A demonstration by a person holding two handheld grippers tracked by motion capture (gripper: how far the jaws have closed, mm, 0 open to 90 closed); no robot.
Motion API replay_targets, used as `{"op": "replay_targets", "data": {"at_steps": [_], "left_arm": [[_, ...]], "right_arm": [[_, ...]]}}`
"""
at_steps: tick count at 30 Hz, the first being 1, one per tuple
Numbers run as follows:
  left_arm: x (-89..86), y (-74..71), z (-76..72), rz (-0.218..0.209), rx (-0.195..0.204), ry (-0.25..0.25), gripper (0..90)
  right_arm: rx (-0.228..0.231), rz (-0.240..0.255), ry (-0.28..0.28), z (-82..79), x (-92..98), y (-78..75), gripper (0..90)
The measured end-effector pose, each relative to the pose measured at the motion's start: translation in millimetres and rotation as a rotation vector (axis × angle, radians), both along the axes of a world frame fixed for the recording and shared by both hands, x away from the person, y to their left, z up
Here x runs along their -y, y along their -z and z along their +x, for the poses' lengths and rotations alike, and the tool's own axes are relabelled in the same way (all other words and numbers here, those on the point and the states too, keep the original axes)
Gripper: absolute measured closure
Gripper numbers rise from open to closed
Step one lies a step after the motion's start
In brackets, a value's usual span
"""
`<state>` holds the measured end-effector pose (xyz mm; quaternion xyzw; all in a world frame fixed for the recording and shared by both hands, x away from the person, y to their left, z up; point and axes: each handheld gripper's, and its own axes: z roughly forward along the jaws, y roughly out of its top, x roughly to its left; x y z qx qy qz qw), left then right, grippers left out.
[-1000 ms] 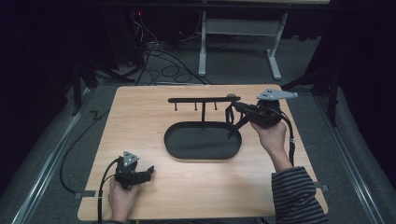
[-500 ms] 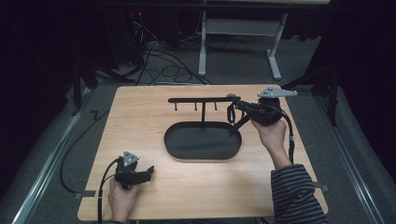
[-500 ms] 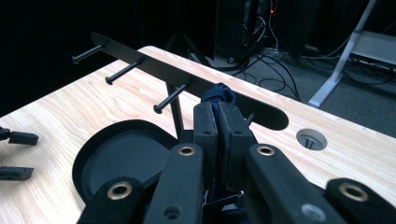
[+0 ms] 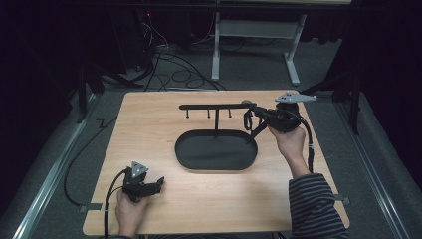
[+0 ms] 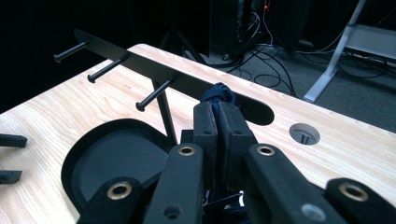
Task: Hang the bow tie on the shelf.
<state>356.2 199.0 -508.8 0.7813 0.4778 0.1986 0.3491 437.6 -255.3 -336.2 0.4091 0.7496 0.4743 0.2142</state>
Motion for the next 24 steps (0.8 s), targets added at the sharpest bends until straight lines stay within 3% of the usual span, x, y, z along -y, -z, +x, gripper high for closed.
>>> {"op": "replay_targets", "data": {"at_steps": [24], "left_arm": [[-0.1, 0.0, 0.0, 0.000, 0.000, 0.000, 18.4]], "right_arm": [[-0.021, -0.024, 0.032, 6.3, 2.9, 7.8, 88.3]]}}
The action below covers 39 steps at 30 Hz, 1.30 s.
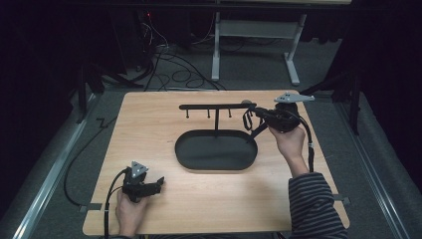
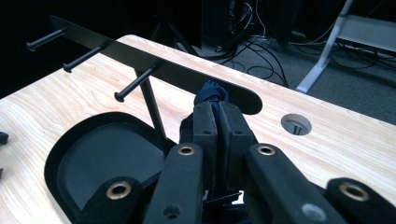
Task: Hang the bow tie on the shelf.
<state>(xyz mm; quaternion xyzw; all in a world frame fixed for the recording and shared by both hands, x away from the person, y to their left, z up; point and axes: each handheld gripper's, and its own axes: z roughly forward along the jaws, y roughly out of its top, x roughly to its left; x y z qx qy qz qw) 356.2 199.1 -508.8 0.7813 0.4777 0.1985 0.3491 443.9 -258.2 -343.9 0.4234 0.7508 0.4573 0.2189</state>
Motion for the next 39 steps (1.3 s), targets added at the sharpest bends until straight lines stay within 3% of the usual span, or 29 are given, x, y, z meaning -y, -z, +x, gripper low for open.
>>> {"op": "replay_targets", "data": {"at_steps": [11, 27, 39], "left_arm": [[0.0, 0.0, 0.0, 0.000, 0.000, 0.000, 18.4], [0.0, -0.1, 0.0, 0.001, 0.000, 0.000, 18.4], [0.0, 0.0, 0.0, 0.000, 0.000, 0.000, 18.4]], "right_arm": [[-0.007, -0.002, 0.016, 1.8, 1.3, 3.5, 88.0], [-0.055, 0.000, 0.053, 4.7, 6.8, 15.9, 89.0], [-0.048, 0.010, 0.048, 2.1, 8.2, 15.1, 88.7]]}}
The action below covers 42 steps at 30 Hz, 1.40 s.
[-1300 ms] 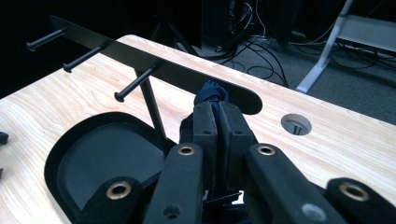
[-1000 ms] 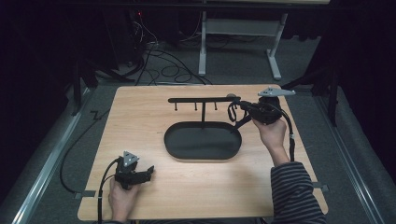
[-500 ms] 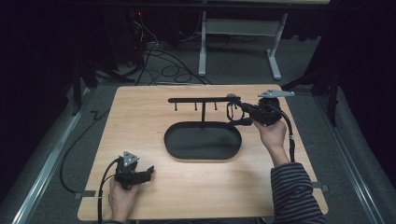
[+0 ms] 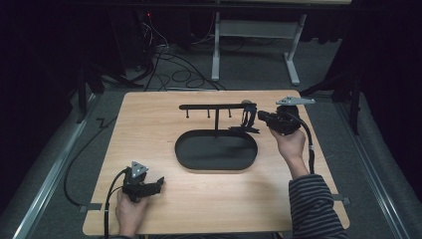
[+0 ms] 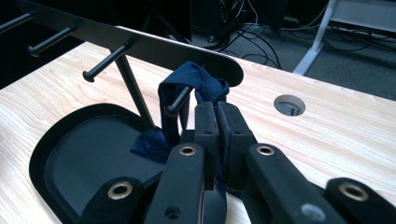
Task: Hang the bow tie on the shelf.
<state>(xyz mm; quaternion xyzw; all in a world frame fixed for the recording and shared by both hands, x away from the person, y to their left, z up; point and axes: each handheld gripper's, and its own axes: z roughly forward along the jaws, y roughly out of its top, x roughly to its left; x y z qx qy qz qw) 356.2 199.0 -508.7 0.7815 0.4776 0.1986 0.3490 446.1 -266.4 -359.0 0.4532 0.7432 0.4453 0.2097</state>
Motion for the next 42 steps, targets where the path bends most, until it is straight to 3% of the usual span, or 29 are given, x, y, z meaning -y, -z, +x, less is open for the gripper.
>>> {"op": "replay_targets", "data": {"at_steps": [19, 42], "left_arm": [[0.0, 0.0, 0.0, 0.000, 0.000, 0.000, 18.4], [0.0, 0.0, 0.0, 0.000, 0.000, 0.000, 18.3]], "right_arm": [[0.047, 0.043, 0.030, -23.4, 20.8, -13.6, 79.0], [0.054, 0.093, 0.067, -61.3, 52.4, -11.1, 71.1]]}}
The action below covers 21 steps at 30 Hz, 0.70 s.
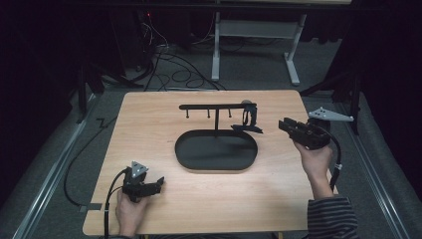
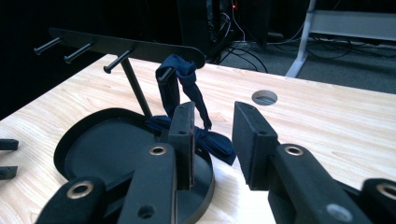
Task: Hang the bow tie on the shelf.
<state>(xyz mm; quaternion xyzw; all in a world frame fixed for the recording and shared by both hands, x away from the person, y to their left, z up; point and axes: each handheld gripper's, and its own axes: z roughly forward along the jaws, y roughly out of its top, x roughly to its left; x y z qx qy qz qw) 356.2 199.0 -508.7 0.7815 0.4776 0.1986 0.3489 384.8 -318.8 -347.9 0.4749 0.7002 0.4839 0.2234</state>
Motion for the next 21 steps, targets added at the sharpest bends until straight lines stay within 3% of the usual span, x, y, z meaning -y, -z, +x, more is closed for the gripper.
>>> {"op": "replay_targets", "data": {"at_steps": [21], "left_arm": [[0.0, 0.0, 0.0, 0.000, 0.000, 0.000, 18.4]], "right_arm": [[0.018, 0.020, 0.013, -29.7, 12.0, 9.3, 67.4]]}}
